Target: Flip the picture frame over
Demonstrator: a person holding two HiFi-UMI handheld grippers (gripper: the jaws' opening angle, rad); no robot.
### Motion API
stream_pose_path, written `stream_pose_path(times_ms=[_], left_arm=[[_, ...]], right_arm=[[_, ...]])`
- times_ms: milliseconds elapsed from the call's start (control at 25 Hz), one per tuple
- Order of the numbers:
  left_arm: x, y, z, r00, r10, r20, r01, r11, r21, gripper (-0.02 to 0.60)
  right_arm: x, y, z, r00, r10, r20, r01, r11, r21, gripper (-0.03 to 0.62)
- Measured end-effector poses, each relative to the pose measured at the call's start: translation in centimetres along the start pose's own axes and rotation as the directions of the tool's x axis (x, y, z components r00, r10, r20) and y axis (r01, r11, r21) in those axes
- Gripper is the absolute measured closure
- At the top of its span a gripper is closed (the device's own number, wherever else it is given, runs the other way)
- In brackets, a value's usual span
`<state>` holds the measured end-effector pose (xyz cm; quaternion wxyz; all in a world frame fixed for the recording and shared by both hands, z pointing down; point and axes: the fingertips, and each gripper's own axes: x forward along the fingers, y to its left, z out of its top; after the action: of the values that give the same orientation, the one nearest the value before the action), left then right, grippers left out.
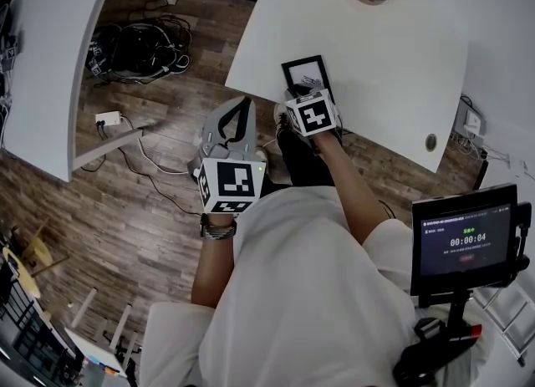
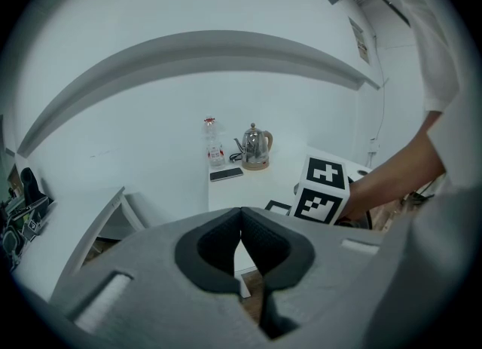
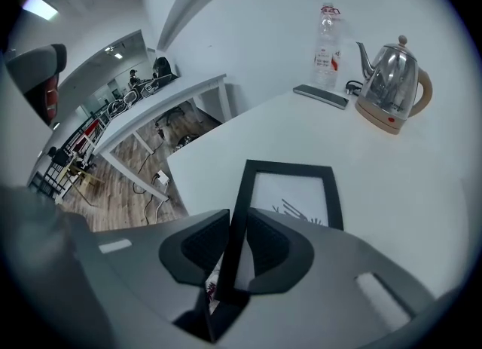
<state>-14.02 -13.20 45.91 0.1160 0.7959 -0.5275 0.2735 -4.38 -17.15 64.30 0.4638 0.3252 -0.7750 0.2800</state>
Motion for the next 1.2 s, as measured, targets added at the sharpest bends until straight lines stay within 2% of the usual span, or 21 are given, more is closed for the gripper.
stream_pose_path(times_ms=[480,800,1000,1200], left_arm=[[0.7,-0.5,0.8,1.000,-0.020,0.007,0.020,1.000,0.019,0.577],[1.5,-1.8,1.3,0.998,-0.055,0.016,0.054,0.998,0.041,0.577],[2.2,-2.2,1.5,0.997,-0.076,0.020,0.075,0.996,0.037,0.577],[2.6,-2.4,1.8,0.995,-0.094,0.022,0.093,0.995,0.044,0.577]], right_arm=[[-2.3,-0.8,0.8,0.998,0.055,0.042,-0.058,0.996,0.069,0.528],[-4.9,-1.2,1.8,0.980,0.147,0.132,-0.172,0.963,0.206,0.528],[-6.2,-1.3,2.5,0.943,0.246,0.223,-0.310,0.892,0.329,0.529],[-7.4,-2.1,3.0,0.892,0.321,0.319,-0.440,0.781,0.444,0.529]])
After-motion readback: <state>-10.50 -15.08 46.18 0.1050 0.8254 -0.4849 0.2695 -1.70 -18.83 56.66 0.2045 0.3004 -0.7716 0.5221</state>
